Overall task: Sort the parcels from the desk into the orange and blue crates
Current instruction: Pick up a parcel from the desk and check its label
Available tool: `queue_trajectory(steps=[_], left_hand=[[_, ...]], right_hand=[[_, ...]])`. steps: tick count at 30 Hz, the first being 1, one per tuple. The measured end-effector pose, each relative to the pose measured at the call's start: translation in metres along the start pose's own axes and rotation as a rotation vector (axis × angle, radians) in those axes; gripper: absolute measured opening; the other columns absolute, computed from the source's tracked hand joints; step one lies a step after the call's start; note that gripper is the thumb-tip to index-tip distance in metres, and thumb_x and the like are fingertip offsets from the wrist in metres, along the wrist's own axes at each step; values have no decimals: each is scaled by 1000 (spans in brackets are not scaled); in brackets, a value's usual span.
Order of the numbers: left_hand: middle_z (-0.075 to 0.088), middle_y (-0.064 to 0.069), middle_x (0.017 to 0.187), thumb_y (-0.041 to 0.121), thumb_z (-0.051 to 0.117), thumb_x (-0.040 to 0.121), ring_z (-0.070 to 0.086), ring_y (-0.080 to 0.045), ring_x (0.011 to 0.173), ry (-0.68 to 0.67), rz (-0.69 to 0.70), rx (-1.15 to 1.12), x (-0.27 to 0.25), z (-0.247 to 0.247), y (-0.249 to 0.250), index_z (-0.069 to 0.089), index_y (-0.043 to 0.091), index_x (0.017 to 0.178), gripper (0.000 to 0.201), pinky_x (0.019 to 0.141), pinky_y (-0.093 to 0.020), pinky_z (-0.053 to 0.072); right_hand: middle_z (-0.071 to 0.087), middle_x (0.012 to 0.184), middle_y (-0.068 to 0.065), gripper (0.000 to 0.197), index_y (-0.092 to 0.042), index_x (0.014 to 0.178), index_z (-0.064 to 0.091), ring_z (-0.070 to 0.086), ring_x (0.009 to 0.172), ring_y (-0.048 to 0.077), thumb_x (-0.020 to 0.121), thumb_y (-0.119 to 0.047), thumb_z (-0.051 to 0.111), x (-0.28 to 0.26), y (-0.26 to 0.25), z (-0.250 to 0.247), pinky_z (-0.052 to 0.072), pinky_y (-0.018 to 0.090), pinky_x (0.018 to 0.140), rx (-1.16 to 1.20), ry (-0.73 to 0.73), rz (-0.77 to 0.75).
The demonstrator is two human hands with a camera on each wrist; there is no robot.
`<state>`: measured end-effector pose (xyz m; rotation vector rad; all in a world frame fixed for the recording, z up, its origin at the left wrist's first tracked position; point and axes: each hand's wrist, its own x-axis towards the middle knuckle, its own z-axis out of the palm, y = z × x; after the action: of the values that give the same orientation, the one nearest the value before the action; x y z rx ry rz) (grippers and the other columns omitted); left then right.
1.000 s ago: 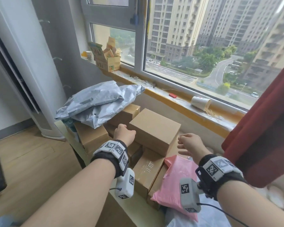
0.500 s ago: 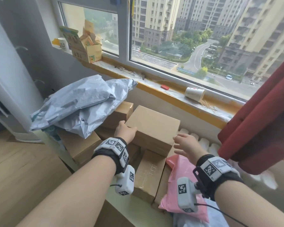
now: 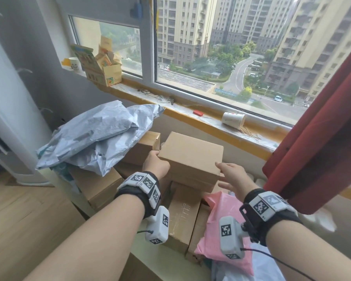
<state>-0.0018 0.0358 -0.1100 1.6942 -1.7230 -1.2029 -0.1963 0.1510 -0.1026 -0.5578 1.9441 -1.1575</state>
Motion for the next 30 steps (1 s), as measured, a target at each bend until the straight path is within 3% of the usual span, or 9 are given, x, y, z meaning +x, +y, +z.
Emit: queue_trajectory(steps=[7, 12, 16, 18, 19, 21, 24, 27, 30], left_hand=[[54, -4, 132, -1, 60, 78, 52, -22, 118, 19, 87, -65, -14, -1, 21, 47, 17, 135, 62, 98, -35, 47], [46, -5, 136, -8, 62, 73, 47, -18, 115, -18, 187, -204, -21, -5, 43, 42, 24, 139, 76, 86, -32, 49], [31, -2, 150, -7, 68, 60, 42, -24, 128, -185, 299, -107, -31, -9, 62, 19, 47, 146, 112, 82, -37, 56], [18, 7, 157, -4, 72, 54, 33, -25, 137, -236, 356, 33, -37, -9, 70, 2, 59, 144, 130, 86, -38, 54], [14, 10, 159, 0, 75, 50, 28, -26, 141, -240, 390, 107, -39, -9, 75, -4, 63, 140, 135, 95, -43, 50], [17, 8, 158, -1, 77, 49, 26, -28, 142, -228, 446, 175, -41, -9, 81, -7, 61, 142, 139, 103, -45, 45], [38, -4, 148, -6, 81, 55, 41, -29, 132, -249, 460, 158, -43, -8, 91, -3, 57, 145, 138, 95, -42, 52], [42, 6, 145, -6, 84, 55, 51, -28, 122, -323, 449, 75, -46, -4, 96, 0, 55, 146, 139, 82, -46, 58], [41, 6, 147, -2, 87, 54, 49, -27, 127, -349, 421, -14, -49, 0, 101, 8, 50, 149, 134, 95, -49, 51]], right_hand=[[62, 104, 3, 41, -7, 128, 61, 62, 103, 24, 96, -33, 61, -8, -15, -22, 49, 36, 81, 33, 70, -55], [53, 123, 1, 43, -13, 132, 53, 50, 113, 24, 97, -38, 58, -14, -35, -42, 35, 38, 86, 108, 86, -101], [44, 149, 3, 71, -28, 144, 42, 45, 131, 33, 80, -54, 59, -17, -45, -54, 38, 50, 98, 218, 5, -44], [40, 153, 3, 68, -30, 149, 36, 41, 136, 32, 87, -51, 57, -20, -49, -62, 39, 51, 104, 207, 15, -73], [42, 151, 2, 60, -28, 149, 36, 43, 133, 29, 94, -45, 54, -25, -52, -67, 41, 46, 102, 186, 33, -103], [54, 134, 3, 43, -23, 142, 46, 55, 111, 22, 102, -37, 47, -28, -55, -78, 45, 34, 81, 158, 71, -157], [59, 112, 4, 32, -22, 131, 55, 57, 82, 14, 103, -35, 46, -34, -60, -92, 40, 28, 56, 190, 113, -179], [59, 102, 1, 28, -23, 124, 54, 56, 80, 12, 102, -38, 48, -39, -63, -104, 37, 27, 56, 194, 152, -213], [63, 98, 5, 28, -20, 119, 57, 59, 79, 17, 101, -40, 49, -45, -63, -112, 38, 29, 58, 214, 157, -210]])
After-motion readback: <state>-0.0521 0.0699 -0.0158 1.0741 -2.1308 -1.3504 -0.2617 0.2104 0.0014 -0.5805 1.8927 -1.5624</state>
